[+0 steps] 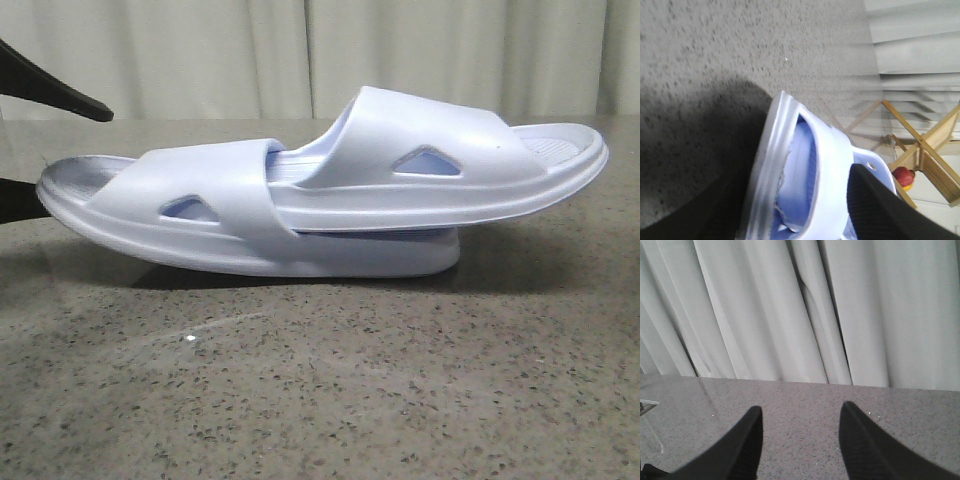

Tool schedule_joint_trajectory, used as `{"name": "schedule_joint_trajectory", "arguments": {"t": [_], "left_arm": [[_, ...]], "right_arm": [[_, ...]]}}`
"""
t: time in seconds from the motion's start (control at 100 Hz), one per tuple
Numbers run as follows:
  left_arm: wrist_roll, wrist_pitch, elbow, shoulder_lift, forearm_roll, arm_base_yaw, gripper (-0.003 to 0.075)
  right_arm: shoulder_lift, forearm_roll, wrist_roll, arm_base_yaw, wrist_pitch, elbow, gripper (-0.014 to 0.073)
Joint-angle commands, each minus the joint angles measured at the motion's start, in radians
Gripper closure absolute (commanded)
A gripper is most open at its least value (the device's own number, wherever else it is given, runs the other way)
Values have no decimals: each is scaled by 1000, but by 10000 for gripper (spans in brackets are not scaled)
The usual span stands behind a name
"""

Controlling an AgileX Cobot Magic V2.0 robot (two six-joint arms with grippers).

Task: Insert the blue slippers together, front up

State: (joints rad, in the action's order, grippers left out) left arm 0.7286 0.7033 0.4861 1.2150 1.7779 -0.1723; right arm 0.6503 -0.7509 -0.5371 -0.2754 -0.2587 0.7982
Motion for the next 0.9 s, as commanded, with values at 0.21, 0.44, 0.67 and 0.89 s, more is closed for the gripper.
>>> {"name": "schedule_joint_trajectory", "arguments": {"t": [0.21, 0.44, 0.67, 0.89], "left_arm": [[127, -52, 86, -15, 81, -8, 332], [163, -117, 93, -15, 62, -8, 332], [196, -211, 93, -24, 37, -8, 333], [318, -298, 93, -93, 37, -8, 337]], "right_arm": [[-8, -2, -13, -1, 55, 28, 294], [-8, 2, -13, -1, 49, 28, 294], [-8, 9, -13, -1, 49, 28, 294], [-8, 56, -13, -1, 53, 28, 294]]}}
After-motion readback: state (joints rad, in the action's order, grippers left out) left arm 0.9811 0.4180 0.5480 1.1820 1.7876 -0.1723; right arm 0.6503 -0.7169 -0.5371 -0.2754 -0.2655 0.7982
